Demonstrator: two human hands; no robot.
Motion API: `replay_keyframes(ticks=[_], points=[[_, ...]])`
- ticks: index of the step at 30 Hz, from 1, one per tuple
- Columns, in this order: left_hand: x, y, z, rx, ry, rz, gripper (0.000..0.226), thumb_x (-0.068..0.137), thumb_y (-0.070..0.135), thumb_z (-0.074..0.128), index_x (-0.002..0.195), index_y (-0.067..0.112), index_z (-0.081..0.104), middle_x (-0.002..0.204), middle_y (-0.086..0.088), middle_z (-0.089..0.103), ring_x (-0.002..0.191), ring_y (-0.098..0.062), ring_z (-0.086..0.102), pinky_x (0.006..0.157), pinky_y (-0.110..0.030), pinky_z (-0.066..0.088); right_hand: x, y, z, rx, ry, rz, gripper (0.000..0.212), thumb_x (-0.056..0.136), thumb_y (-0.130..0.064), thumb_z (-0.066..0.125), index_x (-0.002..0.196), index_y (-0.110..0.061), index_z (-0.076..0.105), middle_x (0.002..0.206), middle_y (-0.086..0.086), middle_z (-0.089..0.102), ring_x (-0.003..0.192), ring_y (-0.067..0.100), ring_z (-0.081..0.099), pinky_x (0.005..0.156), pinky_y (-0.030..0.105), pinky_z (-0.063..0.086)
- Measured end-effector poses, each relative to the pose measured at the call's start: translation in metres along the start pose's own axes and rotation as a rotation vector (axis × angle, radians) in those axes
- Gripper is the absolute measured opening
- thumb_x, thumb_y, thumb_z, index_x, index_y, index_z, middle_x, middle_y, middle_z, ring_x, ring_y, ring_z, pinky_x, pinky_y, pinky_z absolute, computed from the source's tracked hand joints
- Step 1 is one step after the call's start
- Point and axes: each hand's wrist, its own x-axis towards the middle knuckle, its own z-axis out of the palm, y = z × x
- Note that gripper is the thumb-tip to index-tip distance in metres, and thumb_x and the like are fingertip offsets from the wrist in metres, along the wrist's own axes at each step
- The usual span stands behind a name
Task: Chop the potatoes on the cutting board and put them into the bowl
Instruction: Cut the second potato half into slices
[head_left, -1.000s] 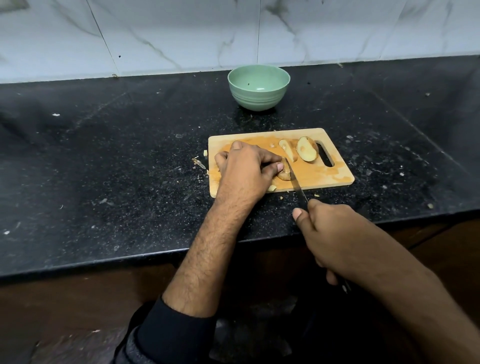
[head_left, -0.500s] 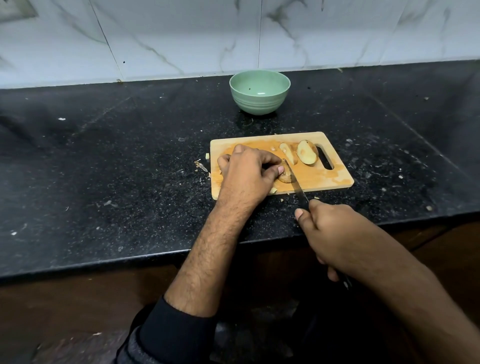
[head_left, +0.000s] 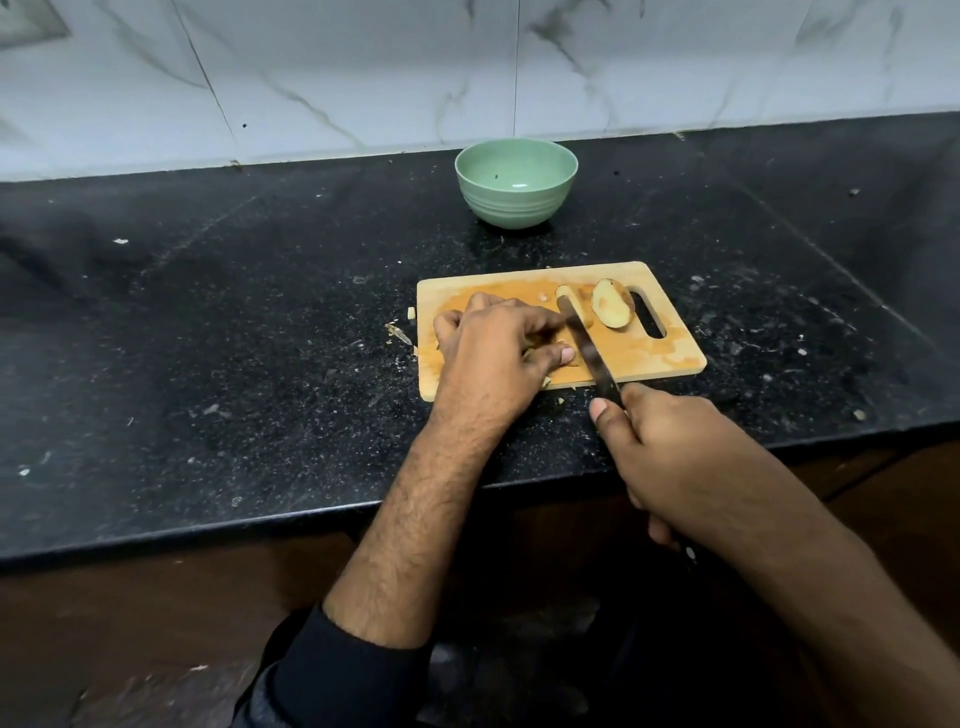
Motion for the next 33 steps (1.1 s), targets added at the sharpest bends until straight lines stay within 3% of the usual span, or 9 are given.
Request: replay_keyframes(ticks=[6, 12, 17, 21, 28, 33], points=[[0.001, 0.000, 0.002, 0.012, 0.014, 0.005, 0.024, 0.091, 0.040, 0.070, 0.115, 0.039, 0.074, 0.104, 0.016, 0.070, 0.111, -0.010, 0.046, 0.085, -0.033, 0.017, -0.002, -0.003, 0.000, -0.008, 0.000, -0.002, 0.036, 0.106, -0.049, 0.028, 0.089, -0.023, 0.046, 0.072, 0.002, 0.067, 0.043, 0.017, 0.067, 0.046, 0.028, 0.055], [0.004, 0.001, 0.003, -0.064, 0.027, -0.078, 0.019, 0.086, 0.041, 0.075, 0.105, 0.038, 0.078, 0.097, 0.017, 0.073, 0.105, -0.009, 0.055, 0.095, -0.034, 0.024, -0.004, -0.009, -0.007, -0.012, -0.055, 0.003, 0.037, 0.107, -0.048, 0.028, 0.091, -0.021, 0.047, 0.074, 0.005, 0.068, 0.045, 0.019, 0.068, 0.052, 0.031, 0.056], [0.004, 0.001, 0.003, -0.075, 0.038, -0.107, 0.017, 0.086, 0.041, 0.076, 0.102, 0.038, 0.079, 0.092, 0.017, 0.073, 0.102, -0.007, 0.051, 0.098, -0.033, 0.025, -0.001, -0.013, -0.018, -0.064, -0.100, 0.035, 0.040, 0.107, -0.048, 0.027, 0.096, -0.018, 0.049, 0.081, 0.007, 0.067, 0.049, 0.021, 0.071, 0.052, 0.028, 0.051], [0.005, 0.001, 0.003, -0.063, 0.029, -0.104, 0.014, 0.085, 0.042, 0.076, 0.098, 0.038, 0.079, 0.087, 0.017, 0.071, 0.100, -0.009, 0.054, 0.094, -0.032, 0.025, 0.004, -0.015, -0.021, -0.110, -0.120, 0.037, 0.039, 0.108, -0.047, 0.027, 0.101, -0.015, 0.050, 0.083, 0.009, 0.066, 0.043, 0.018, 0.064, 0.052, 0.028, 0.051], [0.007, 0.002, 0.001, -0.043, 0.002, -0.089, 0.012, 0.085, 0.040, 0.077, 0.097, 0.038, 0.079, 0.085, 0.019, 0.067, 0.098, -0.009, 0.055, 0.091, -0.033, 0.025, 0.013, -0.027, -0.017, -0.219, -0.175, 0.126, 0.022, 0.107, -0.024, 0.045, 0.120, -0.008, 0.050, 0.108, 0.018, 0.067, 0.091, 0.034, 0.068, 0.083, 0.044, 0.060], [0.009, 0.003, 0.000, -0.029, 0.004, -0.087, 0.010, 0.085, 0.040, 0.077, 0.095, 0.039, 0.079, 0.082, 0.017, 0.067, 0.097, -0.010, 0.054, 0.093, -0.033, 0.026, 0.011, -0.028, -0.027, -0.205, -0.213, 0.107, 0.022, 0.108, -0.027, 0.042, 0.119, -0.009, 0.049, 0.103, 0.016, 0.067, 0.073, 0.026, 0.062, 0.070, 0.038, 0.059]])
